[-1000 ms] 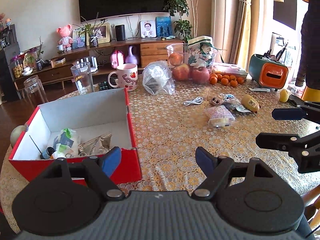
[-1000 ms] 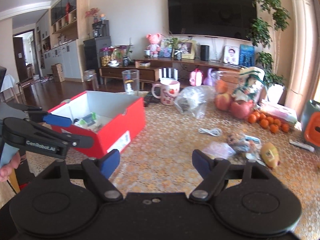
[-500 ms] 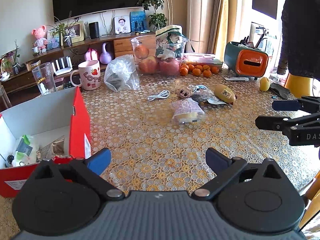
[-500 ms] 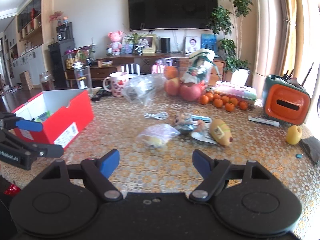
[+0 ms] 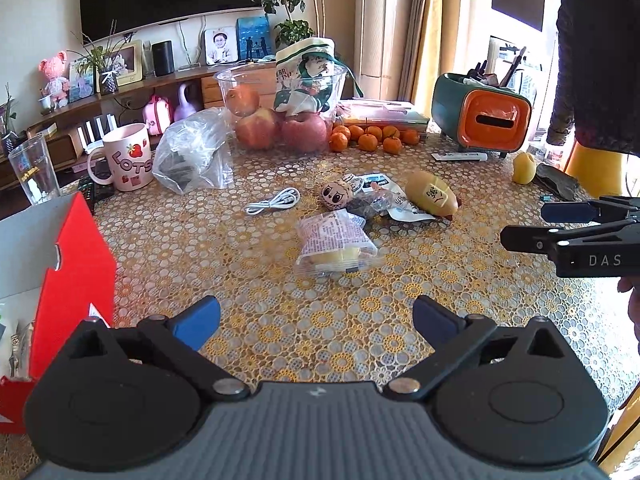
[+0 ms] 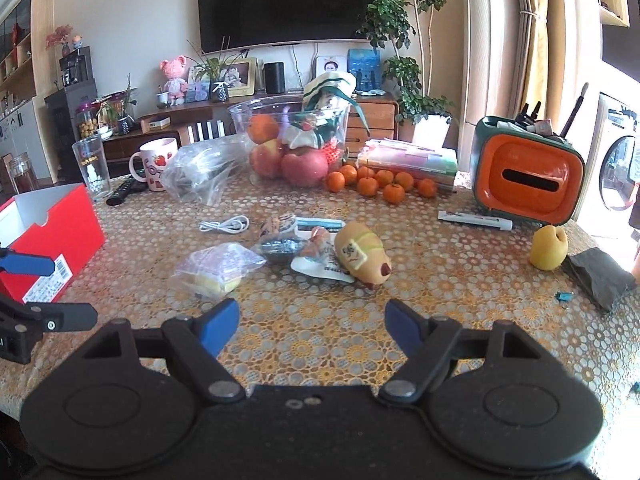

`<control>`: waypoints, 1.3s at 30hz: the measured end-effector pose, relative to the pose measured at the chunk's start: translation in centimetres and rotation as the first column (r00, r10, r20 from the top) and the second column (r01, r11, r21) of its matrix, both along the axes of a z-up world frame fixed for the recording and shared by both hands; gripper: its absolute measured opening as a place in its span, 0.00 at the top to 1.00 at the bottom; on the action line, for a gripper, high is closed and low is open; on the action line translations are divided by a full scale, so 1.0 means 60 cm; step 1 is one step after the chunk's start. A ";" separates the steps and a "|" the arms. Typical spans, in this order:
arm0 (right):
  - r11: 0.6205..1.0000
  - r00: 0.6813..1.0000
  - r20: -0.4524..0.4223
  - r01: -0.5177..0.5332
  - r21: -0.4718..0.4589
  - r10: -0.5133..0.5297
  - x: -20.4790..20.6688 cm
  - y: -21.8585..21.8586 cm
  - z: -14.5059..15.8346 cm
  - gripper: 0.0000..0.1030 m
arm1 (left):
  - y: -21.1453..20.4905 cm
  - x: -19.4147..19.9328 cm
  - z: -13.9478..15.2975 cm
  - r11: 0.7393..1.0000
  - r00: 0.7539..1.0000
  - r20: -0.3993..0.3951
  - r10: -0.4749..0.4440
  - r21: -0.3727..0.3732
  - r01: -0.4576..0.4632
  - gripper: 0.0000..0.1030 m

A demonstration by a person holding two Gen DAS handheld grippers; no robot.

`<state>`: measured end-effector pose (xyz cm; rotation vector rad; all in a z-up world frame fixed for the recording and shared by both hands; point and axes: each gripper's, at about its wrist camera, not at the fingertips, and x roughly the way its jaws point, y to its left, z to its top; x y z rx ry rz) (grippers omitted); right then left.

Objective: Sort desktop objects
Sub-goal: 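Withdraw both open tools from the box toward the table items, then grasp the wrapped bread pack with the left tool while the right tool grasps the yellow toy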

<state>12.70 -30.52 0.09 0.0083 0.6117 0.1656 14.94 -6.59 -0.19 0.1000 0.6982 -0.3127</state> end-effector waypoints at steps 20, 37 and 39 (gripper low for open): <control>0.995 0.995 -0.030 0.095 0.035 -0.094 0.193 -0.059 -0.062 0.01 | -0.112 0.153 -0.066 0.994 0.999 0.014 -0.051 0.102 0.050 0.00; 0.996 0.993 -0.096 0.075 0.047 -0.070 0.258 -0.048 -0.107 0.21 | -0.120 0.210 -0.110 0.992 1.000 -0.003 -0.018 0.123 0.018 0.01; 0.996 0.992 -0.107 0.072 0.047 -0.066 0.260 -0.046 -0.110 0.27 | -0.119 0.210 -0.112 0.992 1.000 0.001 -0.020 0.123 0.020 0.01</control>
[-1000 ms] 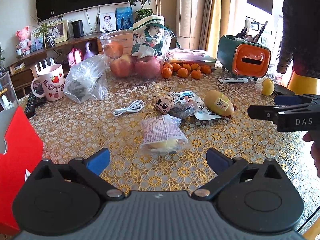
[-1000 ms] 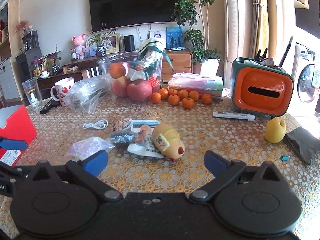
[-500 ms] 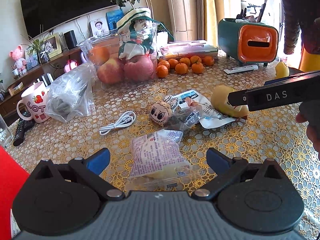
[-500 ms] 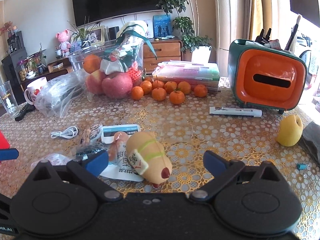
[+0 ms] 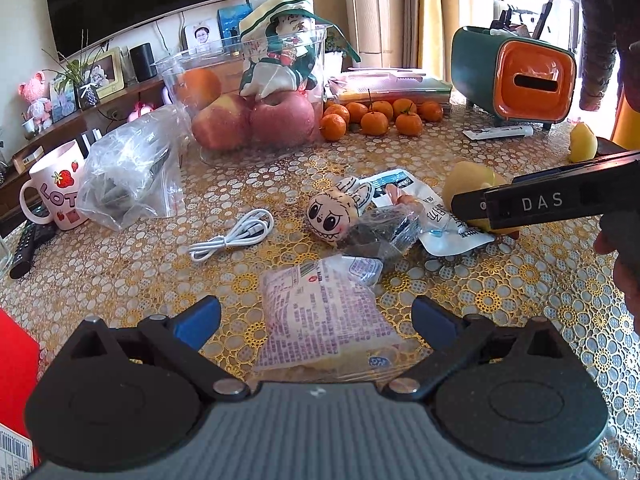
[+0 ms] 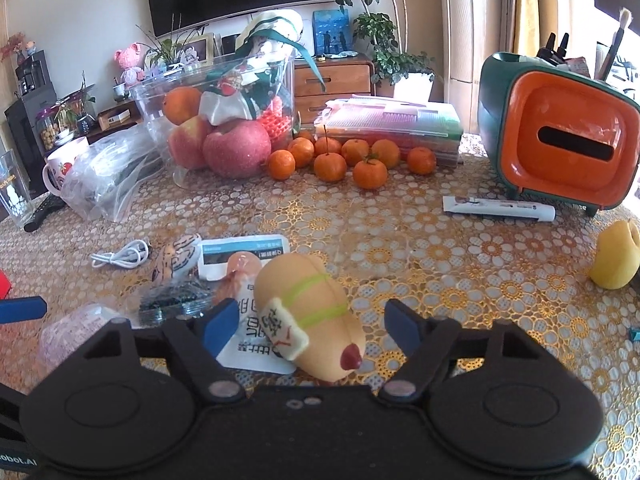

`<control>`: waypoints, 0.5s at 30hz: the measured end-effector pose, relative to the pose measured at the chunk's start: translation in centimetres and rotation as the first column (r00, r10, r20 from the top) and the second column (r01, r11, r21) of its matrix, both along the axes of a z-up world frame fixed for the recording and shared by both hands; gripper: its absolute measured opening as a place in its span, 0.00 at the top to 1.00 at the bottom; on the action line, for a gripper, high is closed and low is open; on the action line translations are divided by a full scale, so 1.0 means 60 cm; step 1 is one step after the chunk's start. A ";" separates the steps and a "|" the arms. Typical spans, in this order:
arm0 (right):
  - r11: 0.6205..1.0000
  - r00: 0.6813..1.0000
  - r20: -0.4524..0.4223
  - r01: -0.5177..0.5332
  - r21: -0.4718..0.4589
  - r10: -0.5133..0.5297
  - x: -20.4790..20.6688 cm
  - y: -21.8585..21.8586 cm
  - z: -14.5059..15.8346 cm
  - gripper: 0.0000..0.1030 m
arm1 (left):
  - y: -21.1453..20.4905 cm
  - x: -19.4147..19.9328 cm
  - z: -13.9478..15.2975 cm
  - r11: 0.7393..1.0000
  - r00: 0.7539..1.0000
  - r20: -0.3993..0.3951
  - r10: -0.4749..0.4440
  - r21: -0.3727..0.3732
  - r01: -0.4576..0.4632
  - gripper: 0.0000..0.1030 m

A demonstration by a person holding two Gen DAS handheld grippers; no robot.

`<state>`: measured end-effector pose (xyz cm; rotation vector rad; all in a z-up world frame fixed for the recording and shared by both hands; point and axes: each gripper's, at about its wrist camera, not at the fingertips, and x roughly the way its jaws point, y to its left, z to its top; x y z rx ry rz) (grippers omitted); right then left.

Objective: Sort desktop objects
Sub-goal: 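Grasp the wrapped bread pack with the left tool while the right tool grasps the yellow toy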

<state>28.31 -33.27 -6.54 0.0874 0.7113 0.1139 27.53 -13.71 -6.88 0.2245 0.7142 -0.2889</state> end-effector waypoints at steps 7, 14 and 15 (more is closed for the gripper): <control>1.000 1.000 0.001 0.004 0.007 -0.004 -0.001 0.001 0.000 0.45 | -0.002 -0.001 0.000 1.000 1.000 -0.019 -0.013 -0.020 0.013 0.36; 1.000 1.000 0.017 0.008 -0.007 -0.008 -0.012 0.002 0.005 0.48 | 0.003 -0.007 0.005 0.999 1.000 -0.020 -0.004 -0.039 0.003 0.46; 1.000 1.000 0.020 0.009 -0.005 -0.009 -0.015 0.001 0.008 0.49 | 0.004 -0.008 0.006 0.999 1.000 -0.021 -0.006 -0.041 0.005 0.47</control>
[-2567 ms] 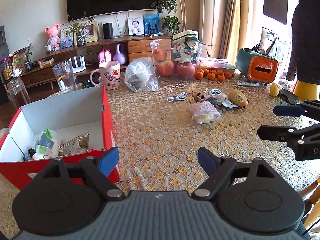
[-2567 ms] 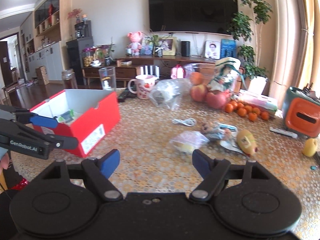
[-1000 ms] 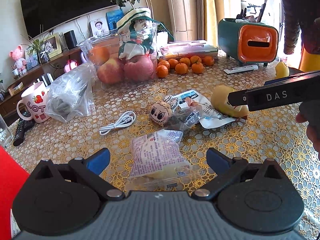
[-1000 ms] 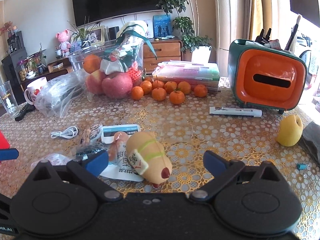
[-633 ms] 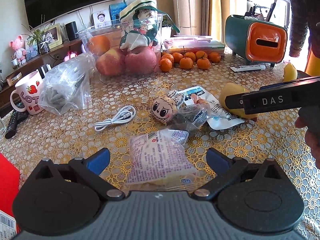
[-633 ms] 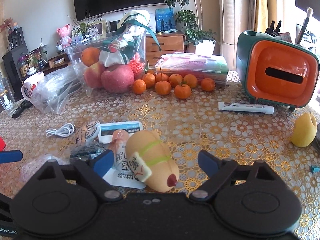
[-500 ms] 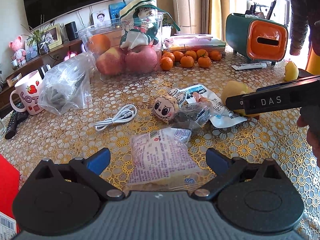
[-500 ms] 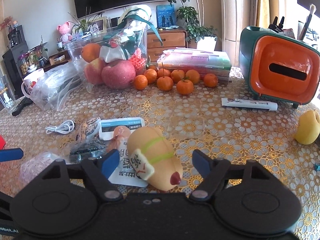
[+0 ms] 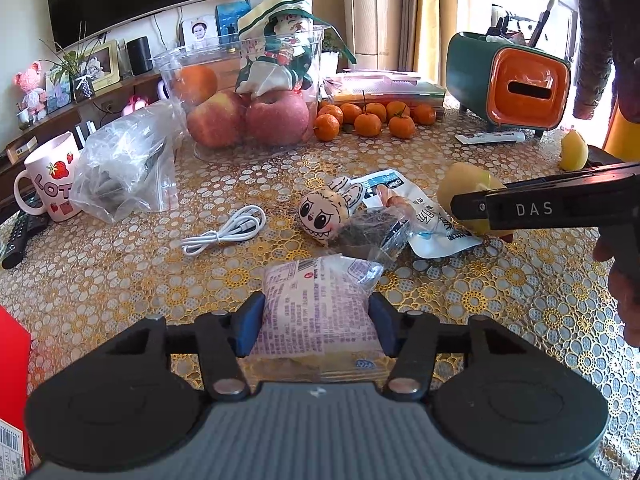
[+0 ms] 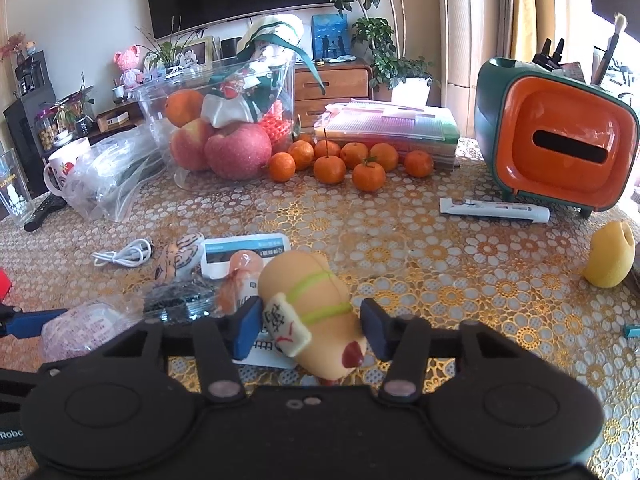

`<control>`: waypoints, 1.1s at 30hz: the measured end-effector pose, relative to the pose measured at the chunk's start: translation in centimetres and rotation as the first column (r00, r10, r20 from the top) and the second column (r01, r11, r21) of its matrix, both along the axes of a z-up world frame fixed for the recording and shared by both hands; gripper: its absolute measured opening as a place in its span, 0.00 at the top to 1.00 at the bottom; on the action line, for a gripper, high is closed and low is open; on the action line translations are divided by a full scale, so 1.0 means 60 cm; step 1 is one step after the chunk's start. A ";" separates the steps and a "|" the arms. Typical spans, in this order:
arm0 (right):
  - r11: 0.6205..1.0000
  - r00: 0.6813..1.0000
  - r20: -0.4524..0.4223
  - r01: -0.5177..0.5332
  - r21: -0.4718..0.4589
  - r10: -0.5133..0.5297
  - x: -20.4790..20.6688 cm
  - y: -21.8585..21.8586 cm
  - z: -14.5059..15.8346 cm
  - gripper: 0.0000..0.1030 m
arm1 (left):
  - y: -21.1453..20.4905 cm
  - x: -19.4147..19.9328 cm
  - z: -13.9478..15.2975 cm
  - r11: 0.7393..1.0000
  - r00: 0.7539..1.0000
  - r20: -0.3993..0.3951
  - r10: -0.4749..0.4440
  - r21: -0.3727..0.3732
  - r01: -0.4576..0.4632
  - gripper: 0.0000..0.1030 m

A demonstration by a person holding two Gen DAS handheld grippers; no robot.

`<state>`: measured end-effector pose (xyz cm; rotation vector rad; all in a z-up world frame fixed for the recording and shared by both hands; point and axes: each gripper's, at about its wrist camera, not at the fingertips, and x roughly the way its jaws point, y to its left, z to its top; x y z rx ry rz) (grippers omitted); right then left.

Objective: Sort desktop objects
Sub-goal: 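Grasp the wrapped bread pack with the left tool while the right tool grasps the yellow toy, then carry the bread pack and yellow toy with both tools over the red box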

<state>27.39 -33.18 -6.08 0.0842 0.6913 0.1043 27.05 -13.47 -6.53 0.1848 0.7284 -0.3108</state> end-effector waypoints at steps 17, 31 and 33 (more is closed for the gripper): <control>0.999 0.998 0.035 -0.046 0.019 0.045 -0.124 0.031 0.054 0.51 | 0.036 -0.085 0.049 0.998 1.000 0.011 0.005 -0.058 -0.004 0.50; 0.985 0.985 0.074 -0.161 0.062 0.156 -0.242 0.128 0.140 0.51 | 0.141 -0.213 0.143 0.989 0.989 0.063 0.136 -0.066 -0.132 0.50; 0.979 0.980 0.082 -0.188 0.075 0.182 -0.258 0.149 0.155 0.51 | 0.160 -0.233 0.155 0.986 0.984 0.070 0.161 -0.060 -0.157 0.50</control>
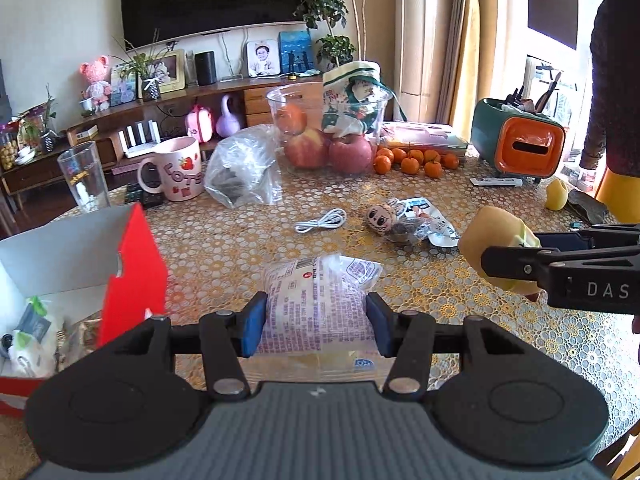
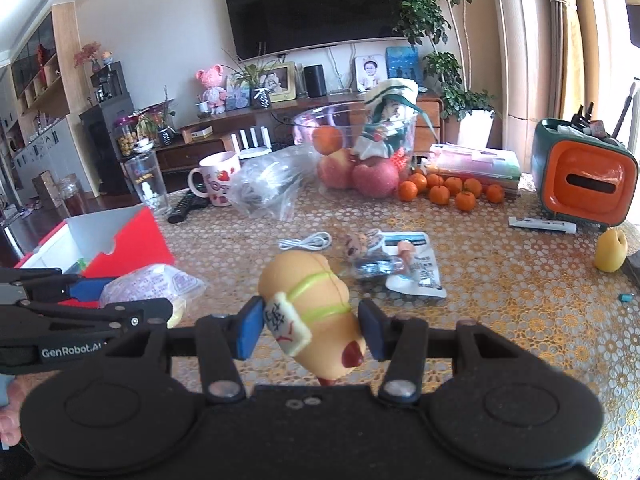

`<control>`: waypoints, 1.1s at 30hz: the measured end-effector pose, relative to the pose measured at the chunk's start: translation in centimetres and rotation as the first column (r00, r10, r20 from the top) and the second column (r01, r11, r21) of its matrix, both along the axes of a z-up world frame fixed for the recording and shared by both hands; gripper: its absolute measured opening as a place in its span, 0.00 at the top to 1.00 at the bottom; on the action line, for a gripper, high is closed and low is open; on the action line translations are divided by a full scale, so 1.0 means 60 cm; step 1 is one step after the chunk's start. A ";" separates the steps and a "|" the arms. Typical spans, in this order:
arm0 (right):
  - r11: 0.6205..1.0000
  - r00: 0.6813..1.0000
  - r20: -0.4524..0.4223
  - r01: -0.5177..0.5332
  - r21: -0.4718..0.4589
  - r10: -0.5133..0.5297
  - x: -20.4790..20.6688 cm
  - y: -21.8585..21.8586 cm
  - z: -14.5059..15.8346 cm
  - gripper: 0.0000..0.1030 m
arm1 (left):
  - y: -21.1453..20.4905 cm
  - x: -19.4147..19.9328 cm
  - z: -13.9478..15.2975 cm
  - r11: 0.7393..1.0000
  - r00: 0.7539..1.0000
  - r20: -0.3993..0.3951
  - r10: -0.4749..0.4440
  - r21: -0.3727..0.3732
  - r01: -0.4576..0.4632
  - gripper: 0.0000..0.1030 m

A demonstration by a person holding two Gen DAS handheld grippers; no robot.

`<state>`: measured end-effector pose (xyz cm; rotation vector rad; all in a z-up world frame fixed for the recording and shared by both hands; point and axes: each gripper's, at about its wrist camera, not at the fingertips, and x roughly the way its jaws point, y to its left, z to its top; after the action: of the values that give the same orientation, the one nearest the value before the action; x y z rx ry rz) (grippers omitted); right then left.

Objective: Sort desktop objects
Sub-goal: 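Carry the bread pack and yellow toy with both tools over the red box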

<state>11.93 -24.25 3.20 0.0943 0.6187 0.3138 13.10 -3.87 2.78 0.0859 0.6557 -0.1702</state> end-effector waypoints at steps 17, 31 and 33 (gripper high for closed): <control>0.963 0.960 0.074 -0.266 -0.047 0.269 -0.068 0.245 0.086 0.51 | 0.218 -0.138 0.088 0.979 0.976 0.078 0.205 -0.005 -0.206 0.50; 0.919 0.917 0.074 -0.385 -0.080 0.391 -0.029 0.427 0.106 0.51 | 0.395 -0.139 0.087 0.935 0.932 0.088 0.352 0.006 -0.354 0.50; 0.918 0.917 0.065 -0.388 -0.083 0.394 -0.015 0.447 0.102 0.51 | 0.410 -0.130 0.083 0.934 0.931 0.081 0.356 0.010 -0.358 0.50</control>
<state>11.00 2.55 9.32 -0.1112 0.5648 0.6817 5.33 20.75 7.77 -0.0047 0.5846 0.1928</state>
